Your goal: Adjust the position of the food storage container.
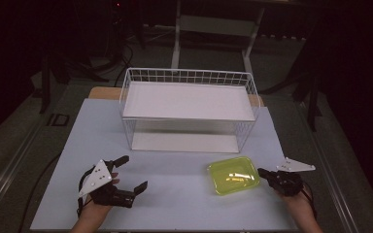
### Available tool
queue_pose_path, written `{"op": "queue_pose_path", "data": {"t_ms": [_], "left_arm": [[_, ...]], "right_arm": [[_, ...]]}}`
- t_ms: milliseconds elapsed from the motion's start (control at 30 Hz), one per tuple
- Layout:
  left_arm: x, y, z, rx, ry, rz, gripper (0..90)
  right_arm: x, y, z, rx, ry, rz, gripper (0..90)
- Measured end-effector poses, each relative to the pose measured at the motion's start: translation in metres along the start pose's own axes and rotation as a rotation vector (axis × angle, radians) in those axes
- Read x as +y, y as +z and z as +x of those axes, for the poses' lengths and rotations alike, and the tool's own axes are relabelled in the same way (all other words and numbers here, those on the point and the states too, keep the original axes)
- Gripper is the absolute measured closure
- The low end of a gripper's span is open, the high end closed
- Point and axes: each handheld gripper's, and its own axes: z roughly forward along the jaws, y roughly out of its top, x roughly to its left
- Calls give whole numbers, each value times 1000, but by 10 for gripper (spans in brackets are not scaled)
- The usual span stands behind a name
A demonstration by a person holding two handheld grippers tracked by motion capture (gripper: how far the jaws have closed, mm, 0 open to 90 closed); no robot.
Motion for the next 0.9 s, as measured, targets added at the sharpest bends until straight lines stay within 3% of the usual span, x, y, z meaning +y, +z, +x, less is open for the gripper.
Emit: {"op": "queue_pose_path", "data": {"t_ms": [500,700,900], "left_arm": [[-1,1,-1,-6,-2,6,0],[-1,1,-1,-4,-1,7,0],[-1,1,-1,-5,0,9,0]], "right_arm": [[13,3,23,126,7,-17,900],[18,3,18,65,-16,-25,900],[14,11,16,96,8,-8,900]]}}
